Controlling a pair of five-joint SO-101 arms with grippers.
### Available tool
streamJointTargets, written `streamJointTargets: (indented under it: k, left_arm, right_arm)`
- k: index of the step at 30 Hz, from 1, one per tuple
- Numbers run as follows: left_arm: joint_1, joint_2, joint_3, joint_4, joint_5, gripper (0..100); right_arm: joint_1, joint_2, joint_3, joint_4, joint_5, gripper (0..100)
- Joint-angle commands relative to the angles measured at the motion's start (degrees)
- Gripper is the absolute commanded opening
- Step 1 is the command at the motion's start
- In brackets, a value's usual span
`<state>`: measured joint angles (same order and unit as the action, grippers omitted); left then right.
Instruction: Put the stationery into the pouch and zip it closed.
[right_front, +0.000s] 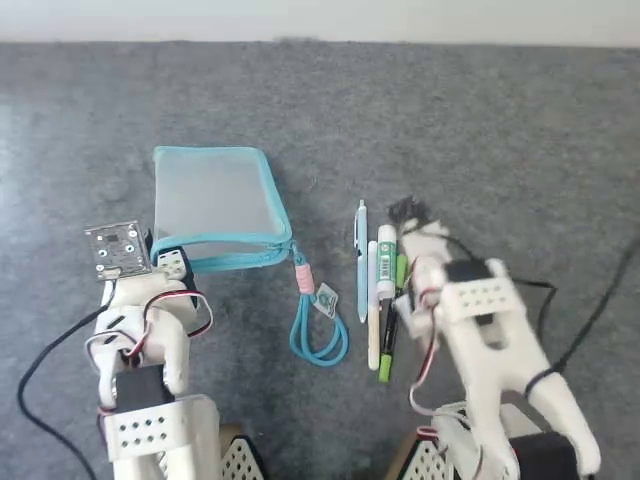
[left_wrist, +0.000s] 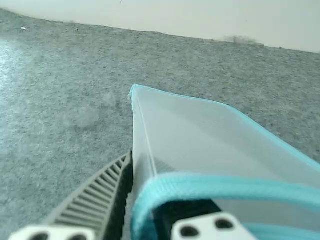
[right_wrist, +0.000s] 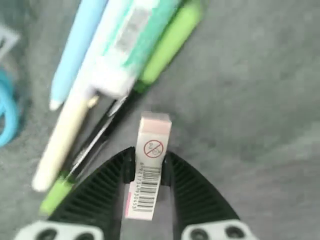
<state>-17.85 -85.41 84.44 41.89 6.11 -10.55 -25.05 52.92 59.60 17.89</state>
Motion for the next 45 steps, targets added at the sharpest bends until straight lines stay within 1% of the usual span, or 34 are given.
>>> streamJointTargets:
  k: [1,4,8,12,16,20,24,26,29,31,35,39,43,45]
  left_arm:
    - [-0.26,-0.35,-1.01,-2.37,0.62,1]
    - [-0.26,-0.35,-1.01,-2.2,0.62,1]
    - [-0.35,-0.35,-0.84,-2.11,0.62,1]
    - [-0.44,-0.35,-0.84,-2.11,0.53,1]
    - [-0.35,-0.35,-0.84,-2.11,-0.97,1]
    - [-0.35,-0.35,-0.75,-2.11,-1.23,1]
    - [-0.35,-0.35,-0.66,-2.11,-1.32,1]
    - [-0.35,-0.35,-0.66,-2.11,-1.32,1]
    - [-0.35,-0.35,-0.66,-2.11,-1.32,1]
    - [-0.35,-0.35,-0.66,-2.11,-1.32,1]
    - [-0.44,-0.53,-0.66,-2.11,-1.32,1]
    - [-0.35,-0.53,-0.66,-2.11,-1.32,1]
    - [-0.53,-0.62,-0.66,-2.02,-1.32,1]
    - [-0.53,-0.62,-0.66,-2.02,-1.32,1]
  right_arm:
    - [2.77,3.3,-12.84,-0.31,1.67,0.6]
    - [0.92,10.42,-19.34,-0.57,1.41,0.6]
    - [0.66,20.0,-27.25,-0.13,-2.02,0.6]
    - [0.48,26.51,-28.22,0.57,1.67,0.6]
    - [1.1,30.02,-28.13,-1.98,-0.88,0.6]
    - [1.36,29.93,-28.13,-0.66,-0.97,1.9]
    - [1.63,27.3,-28.13,2.24,-1.41,15.1]
    - [1.54,25.27,-28.13,4.18,-1.49,18.1]
    - [1.1,22.37,-27.78,6.9,-3.43,18.0]
    - [0.66,20.53,-26.11,6.37,-4.66,18.0]
    - [-1.19,19.56,-21.36,6.2,-4.66,17.7]
    - [-1.01,20.7,-17.76,2.07,-5.8,17.7]
    - [-0.13,24.04,-17.93,-0.22,-6.07,17.2]
    - [-0.22,25.89,-18.46,-0.84,-6.07,12.8]
